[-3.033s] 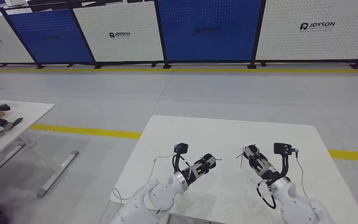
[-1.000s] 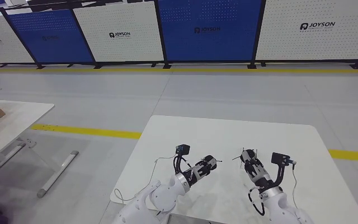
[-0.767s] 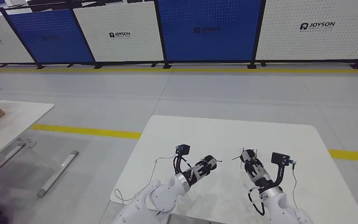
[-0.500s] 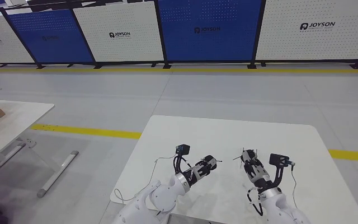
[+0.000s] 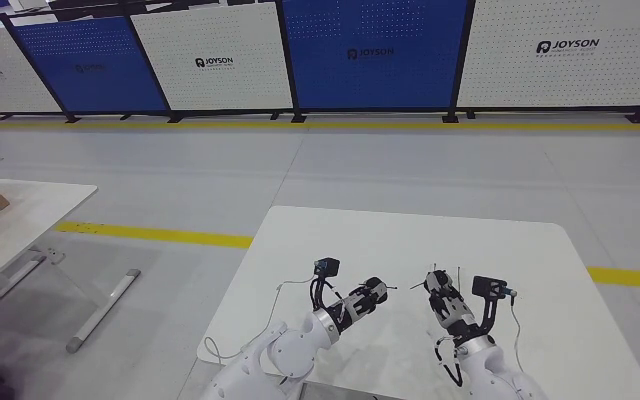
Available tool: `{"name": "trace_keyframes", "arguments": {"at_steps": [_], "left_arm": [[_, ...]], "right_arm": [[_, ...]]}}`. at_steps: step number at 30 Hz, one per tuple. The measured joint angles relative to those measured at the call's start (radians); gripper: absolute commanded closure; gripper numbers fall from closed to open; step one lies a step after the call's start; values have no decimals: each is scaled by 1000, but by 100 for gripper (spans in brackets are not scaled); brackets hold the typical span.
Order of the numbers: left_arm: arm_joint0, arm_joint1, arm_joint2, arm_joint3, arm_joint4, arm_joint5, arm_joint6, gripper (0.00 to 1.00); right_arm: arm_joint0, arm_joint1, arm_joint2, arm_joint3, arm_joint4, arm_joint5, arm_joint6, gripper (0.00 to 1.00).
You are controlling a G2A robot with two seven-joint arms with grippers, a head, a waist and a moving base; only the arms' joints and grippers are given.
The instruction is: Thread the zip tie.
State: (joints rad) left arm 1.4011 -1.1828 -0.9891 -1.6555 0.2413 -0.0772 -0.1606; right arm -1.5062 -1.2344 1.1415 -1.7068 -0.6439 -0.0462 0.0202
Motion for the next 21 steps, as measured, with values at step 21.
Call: {"name": "trace_keyframes", "arguments": {"at_steps": [21], "left_arm": [[0, 0, 0, 0, 0, 0, 0, 100]], "right_arm": [[-6, -10, -16, 2, 19, -34, -56, 100]]}}
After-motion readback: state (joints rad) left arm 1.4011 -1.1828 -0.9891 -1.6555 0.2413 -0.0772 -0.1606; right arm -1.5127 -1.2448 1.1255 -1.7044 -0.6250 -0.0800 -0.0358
